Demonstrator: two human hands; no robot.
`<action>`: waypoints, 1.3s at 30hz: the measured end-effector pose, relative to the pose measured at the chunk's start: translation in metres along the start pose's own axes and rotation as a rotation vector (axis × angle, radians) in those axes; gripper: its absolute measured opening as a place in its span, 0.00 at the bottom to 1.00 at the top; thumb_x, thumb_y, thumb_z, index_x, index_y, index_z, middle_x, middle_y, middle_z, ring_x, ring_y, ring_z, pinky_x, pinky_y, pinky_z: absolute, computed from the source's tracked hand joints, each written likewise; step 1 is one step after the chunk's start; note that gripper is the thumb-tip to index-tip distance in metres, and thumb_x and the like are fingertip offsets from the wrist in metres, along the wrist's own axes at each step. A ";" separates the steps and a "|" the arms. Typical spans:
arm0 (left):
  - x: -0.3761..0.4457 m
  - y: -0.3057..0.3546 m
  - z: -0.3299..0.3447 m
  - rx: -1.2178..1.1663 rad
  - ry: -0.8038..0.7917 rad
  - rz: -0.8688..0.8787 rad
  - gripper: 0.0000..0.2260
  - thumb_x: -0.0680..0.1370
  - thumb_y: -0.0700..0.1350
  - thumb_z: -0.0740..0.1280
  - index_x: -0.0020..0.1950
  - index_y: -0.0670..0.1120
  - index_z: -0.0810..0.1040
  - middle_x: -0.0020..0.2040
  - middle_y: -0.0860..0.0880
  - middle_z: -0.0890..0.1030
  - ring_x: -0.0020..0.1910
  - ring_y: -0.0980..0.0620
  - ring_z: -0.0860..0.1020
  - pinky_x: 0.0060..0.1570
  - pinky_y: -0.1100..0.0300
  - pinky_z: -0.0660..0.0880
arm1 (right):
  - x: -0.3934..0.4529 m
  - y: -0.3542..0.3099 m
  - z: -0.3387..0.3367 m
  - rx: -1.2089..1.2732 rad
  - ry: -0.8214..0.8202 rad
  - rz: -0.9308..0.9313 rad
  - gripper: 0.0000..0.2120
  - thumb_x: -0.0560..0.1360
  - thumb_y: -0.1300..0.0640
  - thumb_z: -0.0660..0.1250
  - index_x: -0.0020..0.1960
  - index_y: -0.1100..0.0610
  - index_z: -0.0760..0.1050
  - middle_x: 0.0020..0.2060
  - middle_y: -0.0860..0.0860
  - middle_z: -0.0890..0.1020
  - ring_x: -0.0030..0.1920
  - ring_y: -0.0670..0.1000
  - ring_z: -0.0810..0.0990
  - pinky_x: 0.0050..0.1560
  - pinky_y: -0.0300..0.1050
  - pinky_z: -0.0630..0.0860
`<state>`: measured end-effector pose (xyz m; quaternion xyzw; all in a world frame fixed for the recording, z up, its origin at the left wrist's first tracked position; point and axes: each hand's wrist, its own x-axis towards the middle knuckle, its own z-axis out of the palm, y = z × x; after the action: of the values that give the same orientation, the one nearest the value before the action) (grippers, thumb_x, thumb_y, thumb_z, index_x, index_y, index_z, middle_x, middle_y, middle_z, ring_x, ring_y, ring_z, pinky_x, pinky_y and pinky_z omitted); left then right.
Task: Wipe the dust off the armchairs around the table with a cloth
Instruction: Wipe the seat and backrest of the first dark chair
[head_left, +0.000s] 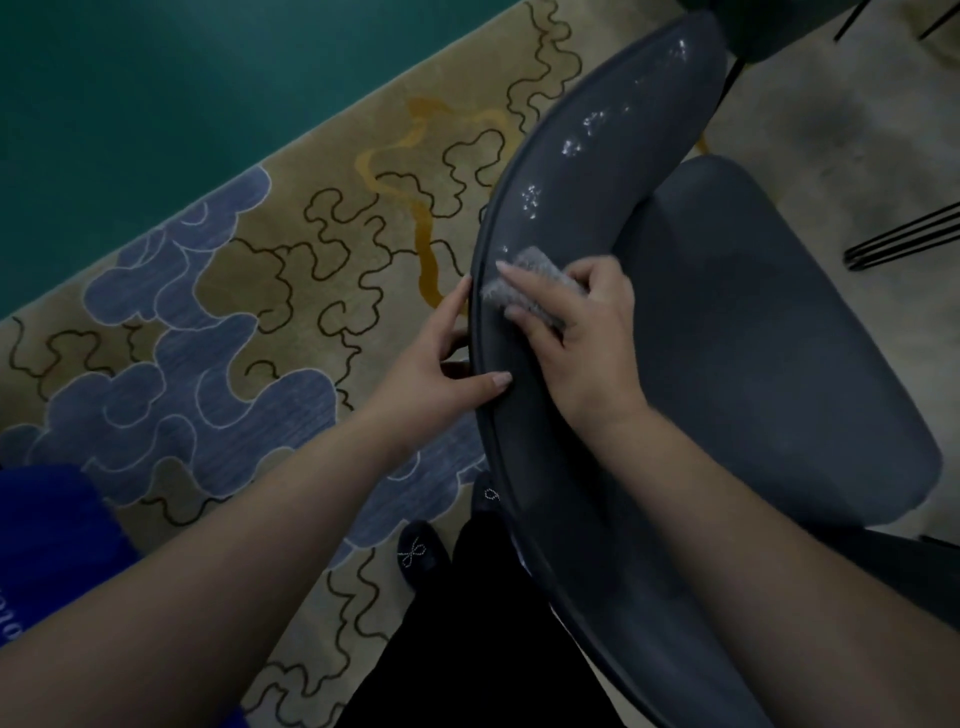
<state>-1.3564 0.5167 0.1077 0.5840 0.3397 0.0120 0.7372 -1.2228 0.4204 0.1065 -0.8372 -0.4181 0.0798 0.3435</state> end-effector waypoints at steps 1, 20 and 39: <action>0.002 0.002 -0.001 0.010 0.004 0.002 0.41 0.74 0.38 0.71 0.76 0.63 0.53 0.64 0.53 0.75 0.57 0.54 0.80 0.56 0.51 0.78 | -0.015 0.002 -0.002 0.011 0.007 -0.004 0.17 0.74 0.55 0.70 0.62 0.43 0.77 0.48 0.53 0.67 0.51 0.55 0.69 0.56 0.38 0.66; 0.028 0.018 -0.003 0.089 0.031 -0.038 0.41 0.74 0.38 0.72 0.76 0.64 0.53 0.61 0.56 0.76 0.53 0.56 0.81 0.54 0.55 0.78 | -0.003 0.022 0.004 0.184 0.124 0.190 0.19 0.74 0.60 0.70 0.64 0.51 0.76 0.48 0.54 0.66 0.50 0.53 0.71 0.59 0.38 0.69; 0.029 0.021 -0.004 0.102 0.010 -0.042 0.41 0.74 0.38 0.72 0.75 0.66 0.54 0.64 0.54 0.74 0.57 0.55 0.79 0.54 0.57 0.78 | -0.008 0.042 0.002 0.348 0.140 0.481 0.20 0.76 0.58 0.68 0.67 0.48 0.73 0.48 0.53 0.68 0.44 0.42 0.71 0.52 0.20 0.63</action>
<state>-1.3281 0.5383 0.1111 0.6136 0.3558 -0.0180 0.7047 -1.2021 0.3980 0.0769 -0.8442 -0.1633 0.1715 0.4809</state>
